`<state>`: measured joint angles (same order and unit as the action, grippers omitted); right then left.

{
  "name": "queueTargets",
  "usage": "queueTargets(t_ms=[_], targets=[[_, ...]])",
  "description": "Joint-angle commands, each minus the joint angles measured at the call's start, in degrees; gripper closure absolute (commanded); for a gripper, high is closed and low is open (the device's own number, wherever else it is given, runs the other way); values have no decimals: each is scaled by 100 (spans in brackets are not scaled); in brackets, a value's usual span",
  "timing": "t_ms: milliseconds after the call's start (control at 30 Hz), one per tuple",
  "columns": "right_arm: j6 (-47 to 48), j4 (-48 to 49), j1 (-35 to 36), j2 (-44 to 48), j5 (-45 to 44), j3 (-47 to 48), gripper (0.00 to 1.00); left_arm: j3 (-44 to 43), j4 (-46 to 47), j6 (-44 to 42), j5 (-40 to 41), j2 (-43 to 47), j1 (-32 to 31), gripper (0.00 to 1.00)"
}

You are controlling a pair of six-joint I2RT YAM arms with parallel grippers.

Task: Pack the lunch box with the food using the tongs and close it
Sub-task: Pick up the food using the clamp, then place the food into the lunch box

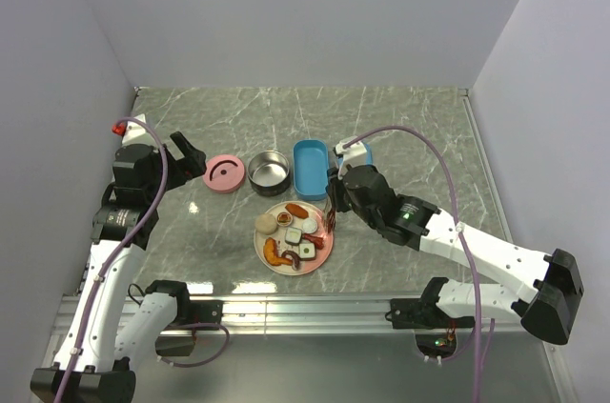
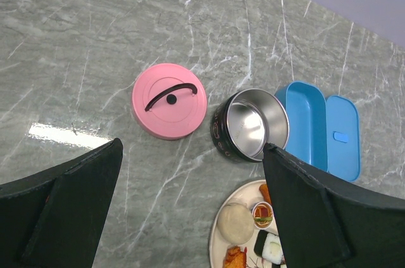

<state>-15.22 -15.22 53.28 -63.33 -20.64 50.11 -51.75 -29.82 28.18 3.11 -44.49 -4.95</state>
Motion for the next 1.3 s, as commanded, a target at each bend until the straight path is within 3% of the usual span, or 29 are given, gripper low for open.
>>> queueTargets(t_ms=[0,200,500,1267], targets=[[28,160,87,-39,-202,122,71,-28,214,-32,49,-33,3,1],[169,-33,86,-4,-431,376,78,7,293,3,23,-60,3,1],[423,-306,86,23,-634,1009,79,42,372,-15,-21,-104,3,0],[723,81,-28,-2157,-388,3390,80,-108,512,-138,-13,-402,3,1]])
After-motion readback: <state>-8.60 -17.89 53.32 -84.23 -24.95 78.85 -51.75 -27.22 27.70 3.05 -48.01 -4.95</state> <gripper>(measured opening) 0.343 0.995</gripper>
